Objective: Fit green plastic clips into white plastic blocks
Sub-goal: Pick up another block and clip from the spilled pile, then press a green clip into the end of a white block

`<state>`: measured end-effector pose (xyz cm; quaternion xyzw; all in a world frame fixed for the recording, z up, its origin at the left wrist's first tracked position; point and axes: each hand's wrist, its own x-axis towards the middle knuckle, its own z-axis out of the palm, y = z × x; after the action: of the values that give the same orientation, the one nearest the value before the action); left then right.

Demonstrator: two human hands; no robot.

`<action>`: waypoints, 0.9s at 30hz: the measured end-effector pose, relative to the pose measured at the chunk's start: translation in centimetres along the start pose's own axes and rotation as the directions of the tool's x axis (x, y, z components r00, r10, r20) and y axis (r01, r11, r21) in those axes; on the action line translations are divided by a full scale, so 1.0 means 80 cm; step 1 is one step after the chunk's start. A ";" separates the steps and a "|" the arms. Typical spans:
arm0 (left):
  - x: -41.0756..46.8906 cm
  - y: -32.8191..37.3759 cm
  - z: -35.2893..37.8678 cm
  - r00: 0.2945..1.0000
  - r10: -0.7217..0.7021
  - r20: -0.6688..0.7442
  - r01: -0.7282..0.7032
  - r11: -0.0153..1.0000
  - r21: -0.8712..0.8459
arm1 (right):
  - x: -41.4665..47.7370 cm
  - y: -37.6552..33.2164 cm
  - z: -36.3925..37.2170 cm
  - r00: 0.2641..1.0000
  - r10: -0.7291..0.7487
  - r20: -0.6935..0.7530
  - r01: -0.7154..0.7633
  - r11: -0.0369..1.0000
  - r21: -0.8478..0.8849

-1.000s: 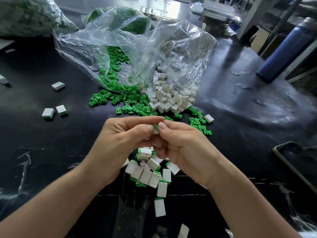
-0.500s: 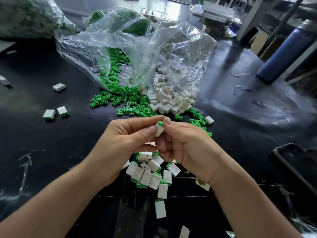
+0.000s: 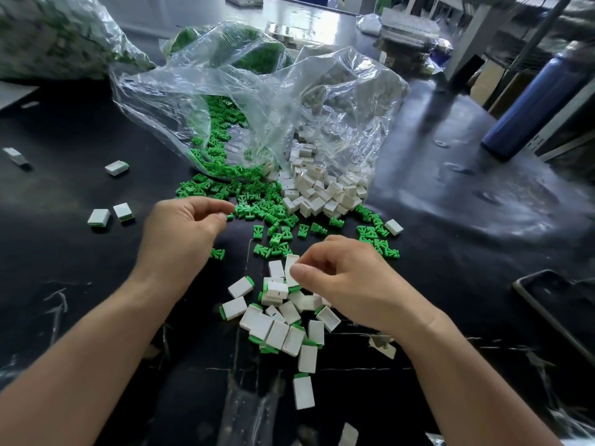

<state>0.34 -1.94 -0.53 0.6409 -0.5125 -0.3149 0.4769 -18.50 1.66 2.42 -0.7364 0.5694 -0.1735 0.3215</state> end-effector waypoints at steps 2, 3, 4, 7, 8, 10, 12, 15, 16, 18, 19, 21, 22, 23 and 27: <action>-0.001 -0.002 0.001 0.999 0.049 0.023 -0.052 0.990 0.130 | 0.001 0.001 -0.002 0.998 0.007 -0.060 -0.008 1.000 -0.004; -0.001 -0.001 0.002 0.996 0.079 0.046 -0.086 0.977 0.196 | 0.001 0.001 -0.003 0.995 0.003 -0.103 -0.003 1.000 0.003; -0.002 -0.001 0.004 0.990 0.118 0.077 -0.135 0.954 0.269 | 0.001 0.001 -0.004 0.988 -0.003 -0.152 0.004 1.000 0.010; -0.005 -0.001 0.013 0.943 0.234 0.236 -0.317 0.847 0.426 | 0.002 0.001 -0.005 0.960 -0.003 -0.281 0.009 1.000 0.022; -0.006 -0.001 0.016 0.924 0.252 0.289 -0.364 0.813 0.455 | 0.002 0.002 -0.005 0.952 0.006 -0.307 -0.001 1.000 0.019; -0.008 -0.003 0.020 0.897 0.259 0.358 -0.422 0.743 0.519 | 0.005 0.005 -0.006 0.943 0.034 -0.330 -0.035 0.999 0.005; -0.009 -0.004 0.021 0.892 0.270 0.362 -0.437 0.716 0.545 | 0.008 0.012 -0.006 0.942 0.067 -0.328 -0.079 0.997 -0.024; -0.010 -0.003 0.020 0.903 0.300 0.307 -0.424 0.737 0.526 | 0.018 0.026 -0.007 0.932 0.101 -0.348 -0.127 0.991 -0.051; -0.010 -0.003 0.020 0.903 0.307 0.301 -0.426 0.734 0.529 | 0.021 0.029 -0.007 0.927 0.107 -0.359 -0.133 0.990 -0.048; -0.010 -0.004 0.020 0.904 0.305 0.298 -0.423 0.735 0.529 | 0.029 0.034 -0.007 0.922 0.100 -0.375 -0.127 0.991 -0.047; -0.010 -0.004 0.020 0.907 0.299 0.298 -0.417 0.739 0.529 | 0.033 0.035 -0.005 0.920 0.086 -0.383 -0.120 0.990 -0.067; -0.010 -0.003 0.022 0.914 0.277 0.297 -0.399 0.743 0.537 | 0.039 0.035 -0.001 0.920 0.042 -0.390 -0.092 0.989 -0.113; -0.009 -0.004 0.022 0.917 0.261 0.301 -0.390 0.741 0.547 | 0.042 0.033 0.002 0.925 0.015 -0.379 -0.070 0.989 -0.133; -0.008 -0.004 0.023 0.917 0.247 0.314 -0.389 0.729 0.563 | 0.046 0.031 0.005 0.935 -0.018 -0.355 -0.042 0.986 -0.160; -0.008 -0.005 0.024 0.908 0.238 0.345 -0.408 0.691 0.597 | 0.057 0.033 0.021 0.979 -0.086 -0.186 0.021 0.945 -0.326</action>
<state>-1.39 -1.89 -1.63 0.6227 -0.7489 -0.0999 0.2036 -18.04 -2.62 -1.13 -0.7734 0.5990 -0.1588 0.1338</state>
